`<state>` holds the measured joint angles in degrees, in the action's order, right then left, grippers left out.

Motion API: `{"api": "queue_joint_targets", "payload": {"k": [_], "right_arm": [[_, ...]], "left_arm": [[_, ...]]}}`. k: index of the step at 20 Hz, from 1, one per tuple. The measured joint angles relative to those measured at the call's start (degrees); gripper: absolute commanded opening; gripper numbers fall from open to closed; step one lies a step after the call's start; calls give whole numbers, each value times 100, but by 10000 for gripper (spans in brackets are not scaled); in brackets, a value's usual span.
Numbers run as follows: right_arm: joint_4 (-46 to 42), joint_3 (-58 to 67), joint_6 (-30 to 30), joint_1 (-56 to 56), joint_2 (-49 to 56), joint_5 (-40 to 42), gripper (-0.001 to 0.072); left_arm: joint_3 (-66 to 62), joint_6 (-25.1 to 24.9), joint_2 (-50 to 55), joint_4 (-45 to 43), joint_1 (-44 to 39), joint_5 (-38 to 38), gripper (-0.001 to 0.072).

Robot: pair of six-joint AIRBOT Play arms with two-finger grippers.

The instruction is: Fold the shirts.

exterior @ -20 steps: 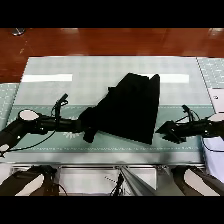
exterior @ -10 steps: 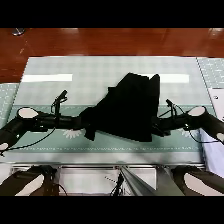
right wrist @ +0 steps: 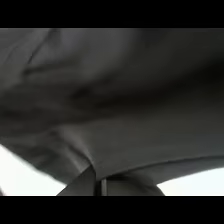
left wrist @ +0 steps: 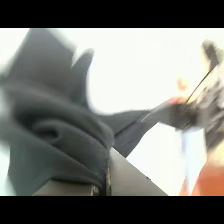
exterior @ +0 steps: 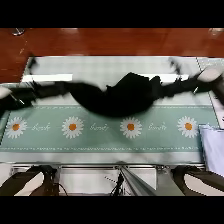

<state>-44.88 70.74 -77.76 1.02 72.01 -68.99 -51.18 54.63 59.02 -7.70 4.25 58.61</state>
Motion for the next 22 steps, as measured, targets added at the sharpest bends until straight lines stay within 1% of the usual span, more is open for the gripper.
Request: {"api": "queue_joint_targets", "payload": {"k": [2,4,6,8,11,14,18,22], "right_arm": [[-164,1572,-179,-59,-55,-184,17],[-299,3088,-299,-92,-155,-433,17],[-389,4120,-387,-111,-474,-616,17],[-601,4592,-420,-120,-944,-686,17],[-1054,4743,-437,-127,-1803,-769,17],[-1425,4527,-463,-127,-2559,-975,17],[-1770,4155,-562,-127,-3136,-1412,17],[-1915,3727,-651,-127,-3327,-1943,17]], "left_arm": [[-1261,2,-15,525,208,-197,23],[-2573,127,-52,654,396,-341,22],[-3803,437,-170,181,601,-433,22],[-4815,968,-407,-887,824,-446,22],[-5716,1816,-968,-2640,1097,-372,23],[-6070,2286,-1617,-3799,1222,57,24],[-6214,2758,-2138,-4444,1276,1176,23],[-5941,3071,-2299,-4448,1292,2151,24]]}}
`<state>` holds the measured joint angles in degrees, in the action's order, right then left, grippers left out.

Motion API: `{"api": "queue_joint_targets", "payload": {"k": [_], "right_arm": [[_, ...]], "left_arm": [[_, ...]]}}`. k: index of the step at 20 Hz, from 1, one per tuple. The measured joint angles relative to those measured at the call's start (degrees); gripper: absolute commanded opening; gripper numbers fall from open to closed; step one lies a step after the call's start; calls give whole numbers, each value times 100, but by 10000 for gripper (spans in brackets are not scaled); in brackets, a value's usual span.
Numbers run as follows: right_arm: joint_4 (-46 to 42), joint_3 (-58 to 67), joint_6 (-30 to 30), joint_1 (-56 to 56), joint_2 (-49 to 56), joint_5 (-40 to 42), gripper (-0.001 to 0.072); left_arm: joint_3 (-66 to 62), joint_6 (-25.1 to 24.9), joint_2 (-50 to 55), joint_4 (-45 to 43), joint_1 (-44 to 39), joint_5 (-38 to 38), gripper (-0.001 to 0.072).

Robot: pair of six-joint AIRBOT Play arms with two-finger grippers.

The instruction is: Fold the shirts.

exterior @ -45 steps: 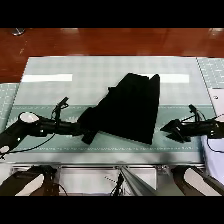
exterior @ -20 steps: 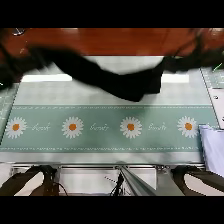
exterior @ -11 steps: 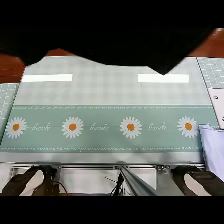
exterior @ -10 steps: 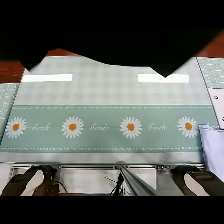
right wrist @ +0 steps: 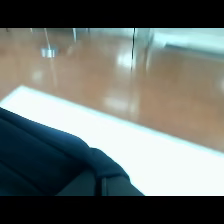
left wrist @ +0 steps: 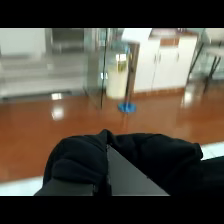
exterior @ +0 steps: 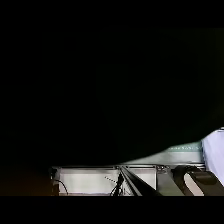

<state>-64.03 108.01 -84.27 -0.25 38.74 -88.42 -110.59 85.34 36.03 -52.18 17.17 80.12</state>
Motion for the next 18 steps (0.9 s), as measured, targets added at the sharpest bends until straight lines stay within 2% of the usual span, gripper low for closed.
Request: {"api": "queue_joint_targets", "payload": {"k": [4,7,12,18], "right_arm": [[-68,-769,-11,-7,-92,-400,17],[-295,-1576,46,-4,-160,-380,17],[-1274,-2855,-116,-4,306,452,15],[-1733,-3119,-398,-4,2428,1731,17]], "left_arm": [[1106,83,-50,433,4,841,24],[2288,-48,-20,660,-2,914,24],[4059,-483,645,1054,-396,-313,24],[4673,-1001,2625,1211,-1648,-2855,24]]}}
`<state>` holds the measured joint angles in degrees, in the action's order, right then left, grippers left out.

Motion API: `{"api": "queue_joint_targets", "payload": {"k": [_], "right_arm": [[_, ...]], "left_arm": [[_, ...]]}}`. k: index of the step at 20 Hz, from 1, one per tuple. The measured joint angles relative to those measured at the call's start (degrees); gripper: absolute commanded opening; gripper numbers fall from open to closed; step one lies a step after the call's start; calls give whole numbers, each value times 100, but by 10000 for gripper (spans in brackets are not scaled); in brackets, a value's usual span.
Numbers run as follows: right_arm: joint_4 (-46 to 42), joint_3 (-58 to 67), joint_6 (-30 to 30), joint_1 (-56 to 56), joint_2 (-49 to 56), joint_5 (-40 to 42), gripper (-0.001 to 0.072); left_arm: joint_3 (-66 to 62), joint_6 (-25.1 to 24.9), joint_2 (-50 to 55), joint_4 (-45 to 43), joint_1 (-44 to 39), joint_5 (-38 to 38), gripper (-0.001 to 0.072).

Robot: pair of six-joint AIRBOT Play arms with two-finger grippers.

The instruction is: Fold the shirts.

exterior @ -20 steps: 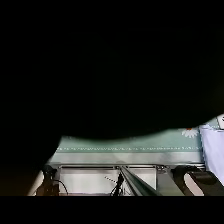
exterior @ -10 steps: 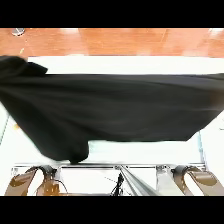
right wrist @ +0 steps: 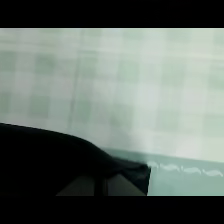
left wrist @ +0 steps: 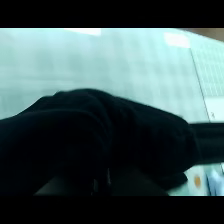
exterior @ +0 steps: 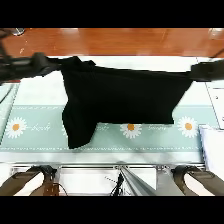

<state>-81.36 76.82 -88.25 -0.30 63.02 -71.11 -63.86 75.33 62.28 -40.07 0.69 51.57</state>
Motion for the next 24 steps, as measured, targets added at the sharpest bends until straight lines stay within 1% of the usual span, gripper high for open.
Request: {"api": "queue_joint_targets", "payload": {"k": [3,5,6,7,8,9,10,12,14,16,18,20,22,24], "right_arm": [[94,369,-168,-2,1187,658,18],[232,750,-330,-35,1893,981,18],[378,935,-400,-79,2208,1080,19],[612,1123,-444,-146,2511,1189,105],[870,1276,-479,-225,2769,1239,442],[1202,1412,-487,-326,3008,1292,639],[1567,1515,-501,-433,3191,1325,627],[2166,1626,-407,-660,3388,1285,626],[2590,1694,-199,-984,3410,1025,626],[2806,1725,133,-1355,3309,498,626],[2859,1637,566,-1683,3132,-210,625],[2791,1237,883,-1882,2806,-649,625],[2712,522,1056,-1987,2358,-780,625],[2756,-310,1169,-2044,1864,-671,625]], "left_arm": [[-133,-79,997,177,-376,-1169,25],[-341,-98,1554,282,-483,-1582,27],[-459,-101,1803,317,-514,-1720,58],[-564,-103,2009,337,-535,-1803,232],[-643,-107,2162,356,-551,-1849,525],[-706,-111,2277,367,-562,-1851,711],[-754,-111,2374,374,-557,-1810,704],[-822,-120,2483,380,-450,-1482,704],[-916,-120,2540,186,-136,-817,704],[-973,-120,2562,-240,350,179,704],[-881,-118,2531,-754,903,1158,704],[-509,-118,2387,-1104,1438,1812,704],[92,-181,2155,-1257,1910,2177,704],[710,-358,1943,-1235,2334,2275,704]]}}
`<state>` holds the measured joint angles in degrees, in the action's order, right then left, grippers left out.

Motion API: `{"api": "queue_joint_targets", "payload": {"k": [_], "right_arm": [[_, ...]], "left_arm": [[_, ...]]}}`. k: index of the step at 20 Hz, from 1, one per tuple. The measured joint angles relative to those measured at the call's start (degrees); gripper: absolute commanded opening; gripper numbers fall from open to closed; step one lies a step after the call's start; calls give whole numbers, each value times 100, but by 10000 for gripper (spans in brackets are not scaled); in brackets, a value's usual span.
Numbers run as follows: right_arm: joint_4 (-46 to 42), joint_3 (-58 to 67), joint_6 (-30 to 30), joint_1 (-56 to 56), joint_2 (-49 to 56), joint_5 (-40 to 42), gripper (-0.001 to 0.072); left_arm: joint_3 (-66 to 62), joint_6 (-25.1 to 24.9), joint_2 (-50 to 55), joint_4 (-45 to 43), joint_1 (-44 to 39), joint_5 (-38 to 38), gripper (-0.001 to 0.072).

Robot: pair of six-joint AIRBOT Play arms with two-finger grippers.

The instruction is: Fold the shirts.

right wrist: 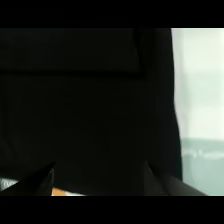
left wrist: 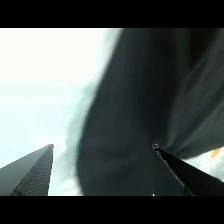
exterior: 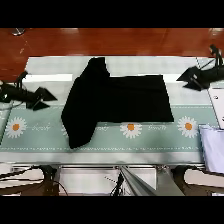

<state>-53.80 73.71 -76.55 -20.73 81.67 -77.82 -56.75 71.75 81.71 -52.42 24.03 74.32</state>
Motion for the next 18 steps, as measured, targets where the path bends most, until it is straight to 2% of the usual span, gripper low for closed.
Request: {"api": "queue_joint_targets", "payload": {"k": [4,7,15,16,17,18], "right_arm": [[291,-1329,212,-42,-844,284,625],[437,-1805,289,-55,-1204,400,625],[551,-2074,297,-55,-1421,509,624],[553,-2081,278,-55,-1427,507,624],[551,-2085,262,-57,-1429,503,625],[529,-2087,258,-70,-1432,503,624]], "left_arm": [[907,-442,-175,680,511,-57,704],[1261,-660,-205,981,584,-219,704],[1482,-909,94,1329,-131,-479,699],[1486,-925,129,1421,-240,-570,612],[1486,-931,157,1502,-345,-699,293],[1491,-949,186,1519,-431,-894,32]]}}
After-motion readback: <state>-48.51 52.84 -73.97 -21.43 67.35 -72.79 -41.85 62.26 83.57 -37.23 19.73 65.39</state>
